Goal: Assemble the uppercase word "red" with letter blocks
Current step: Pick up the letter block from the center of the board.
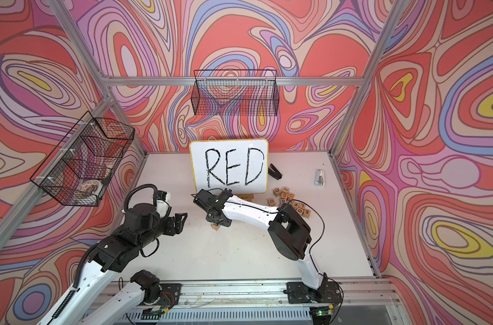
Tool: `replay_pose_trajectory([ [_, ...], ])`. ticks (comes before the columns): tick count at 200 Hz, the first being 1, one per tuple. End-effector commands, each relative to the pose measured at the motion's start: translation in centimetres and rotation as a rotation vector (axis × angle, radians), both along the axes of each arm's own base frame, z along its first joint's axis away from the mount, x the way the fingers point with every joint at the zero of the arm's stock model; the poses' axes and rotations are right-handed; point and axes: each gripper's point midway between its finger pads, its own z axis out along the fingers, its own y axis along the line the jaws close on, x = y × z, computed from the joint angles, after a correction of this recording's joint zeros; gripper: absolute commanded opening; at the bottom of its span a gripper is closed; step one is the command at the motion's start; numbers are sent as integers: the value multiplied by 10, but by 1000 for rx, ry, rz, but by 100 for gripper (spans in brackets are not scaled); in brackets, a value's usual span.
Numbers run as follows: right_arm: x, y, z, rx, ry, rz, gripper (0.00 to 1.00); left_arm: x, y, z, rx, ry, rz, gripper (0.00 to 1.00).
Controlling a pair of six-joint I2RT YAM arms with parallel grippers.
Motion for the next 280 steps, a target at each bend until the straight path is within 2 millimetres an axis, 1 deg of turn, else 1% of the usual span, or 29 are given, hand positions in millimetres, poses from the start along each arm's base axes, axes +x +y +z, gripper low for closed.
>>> replay_pose_trajectory([
  [1, -2, 8, -9, 23, 34, -27, 54, -1, -1, -1, -7, 0, -5, 79],
  [25, -1, 16, -11, 57, 46, -46, 55, -2, -1, -2, -7, 3, -4, 79],
  [62, 0, 24, -21, 72, 68, -43, 57, -2, -1, -2, -8, 2, -5, 79],
  [89, -2, 30, -31, 85, 97, -38, 57, -2, -1, -2, -7, 5, -6, 79],
  [109, -1, 33, -34, 88, 102, -33, 57, -1, -2, -3, -8, 7, -7, 79],
  [139, -3, 31, -41, 68, 115, -23, 57, -1, -2, -3, -8, 9, -9, 79],
  [154, -5, 34, -45, 68, 130, 1, 57, -1, -3, -3, -8, 8, -10, 79],
  [176, -10, 31, -56, 40, 159, 15, 56, -1, -3, -4, -8, 11, -9, 79],
  [185, -11, 29, -57, 32, 158, 20, 55, -1, -2, -4, -8, 10, -9, 79],
  [220, -7, 25, -52, 9, 128, 39, 51, -1, -3, -5, -7, 15, -11, 79],
  [280, -7, 23, -54, -15, 123, 87, 41, -1, -3, -4, -7, 13, -10, 79],
])
